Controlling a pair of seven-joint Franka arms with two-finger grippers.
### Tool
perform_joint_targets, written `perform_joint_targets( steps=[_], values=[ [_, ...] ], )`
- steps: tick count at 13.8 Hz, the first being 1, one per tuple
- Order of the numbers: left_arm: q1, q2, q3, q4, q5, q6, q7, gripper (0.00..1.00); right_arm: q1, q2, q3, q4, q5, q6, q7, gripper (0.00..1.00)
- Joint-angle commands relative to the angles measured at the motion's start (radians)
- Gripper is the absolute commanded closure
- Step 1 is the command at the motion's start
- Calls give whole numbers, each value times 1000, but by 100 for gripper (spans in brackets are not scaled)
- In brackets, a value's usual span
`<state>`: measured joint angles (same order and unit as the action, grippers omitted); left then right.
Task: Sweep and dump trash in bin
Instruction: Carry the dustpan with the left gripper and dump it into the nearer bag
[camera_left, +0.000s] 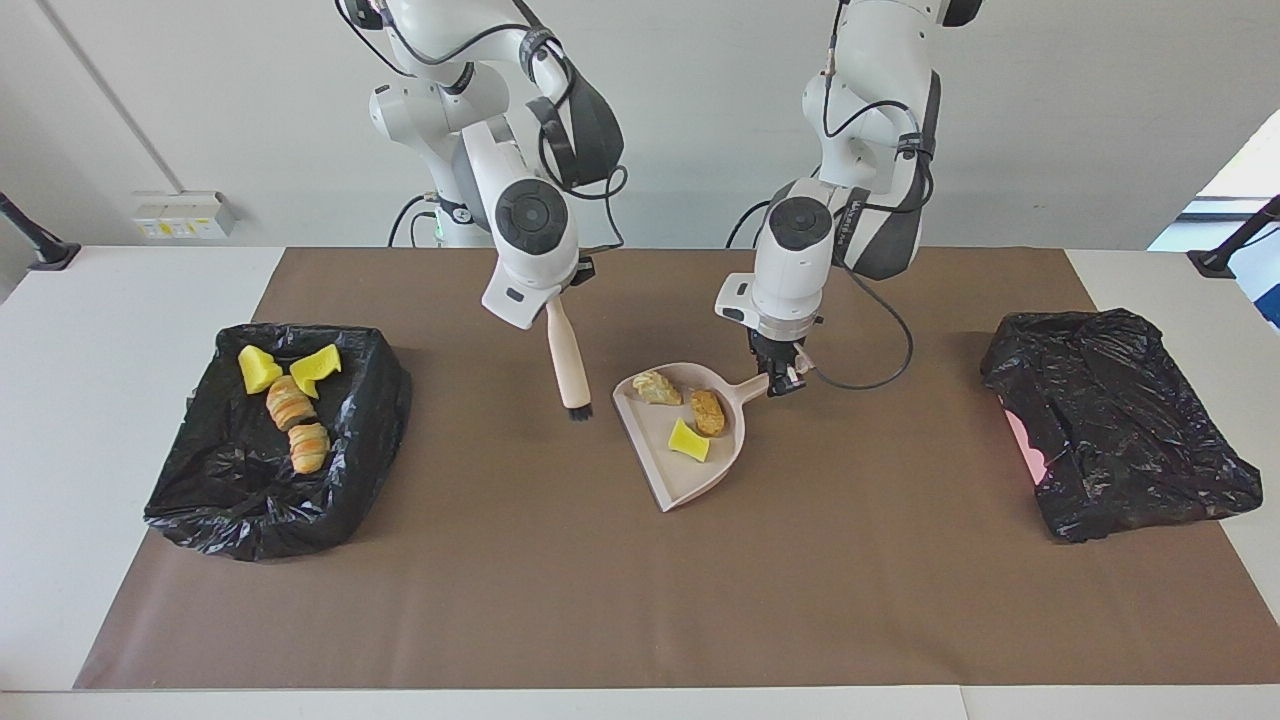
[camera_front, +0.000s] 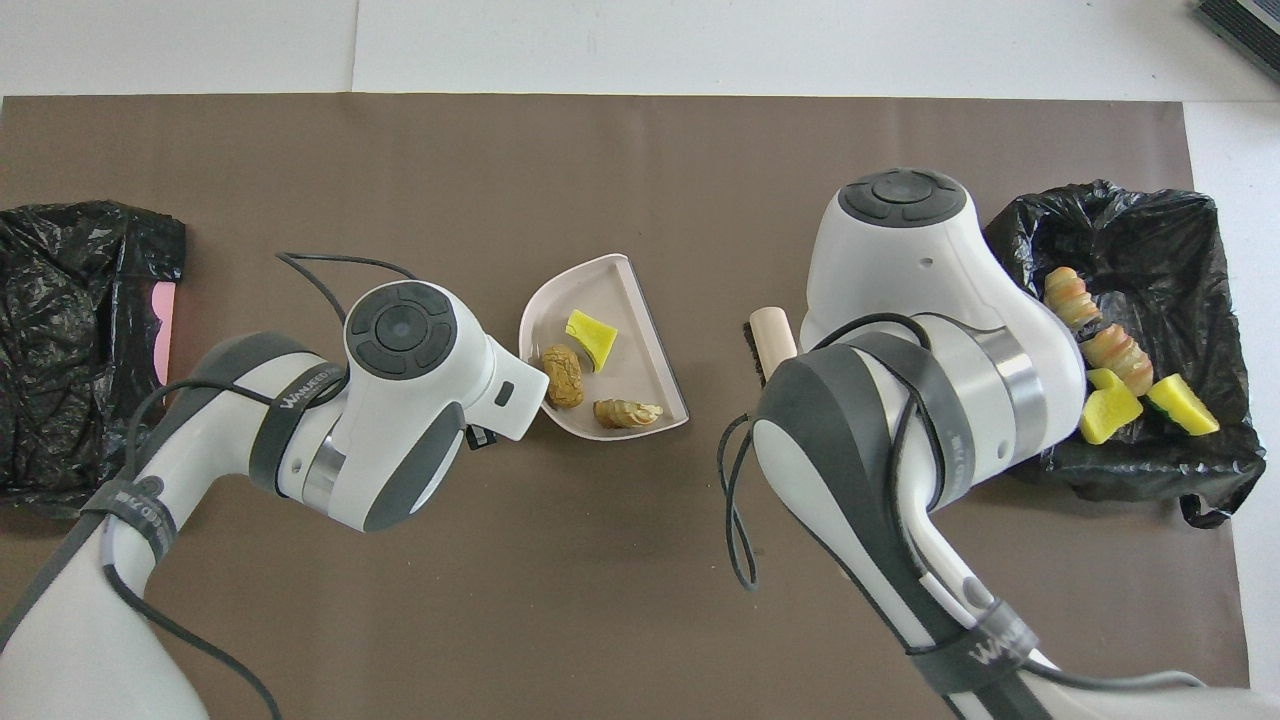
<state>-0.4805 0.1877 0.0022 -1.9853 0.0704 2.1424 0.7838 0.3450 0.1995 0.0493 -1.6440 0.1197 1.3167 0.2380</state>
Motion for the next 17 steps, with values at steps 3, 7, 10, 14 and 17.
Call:
perform_joint_targets(
  steps=[3, 7, 10, 14, 17],
  values=[
    [176, -100, -4, 10, 9, -61, 243, 100, 77, -187, 12, -291, 32, 171, 173, 100],
    [394, -169, -1, 32, 0, -91, 510, 100, 155, -223, 15, -401, 127, 307, 249, 100],
    [567, -174, 2, 110, -17, -166, 652, 100, 250, -218, 15, -456, 159, 410, 361, 100],
    [850, -153, 4, 198, -132, -174, 860, 100, 293, -216, 15, -554, 163, 510, 372, 100],
    [960, -122, 13, 256, -88, -110, 894, 100, 333, -204, 15, -600, 163, 590, 377, 100]
  ],
)
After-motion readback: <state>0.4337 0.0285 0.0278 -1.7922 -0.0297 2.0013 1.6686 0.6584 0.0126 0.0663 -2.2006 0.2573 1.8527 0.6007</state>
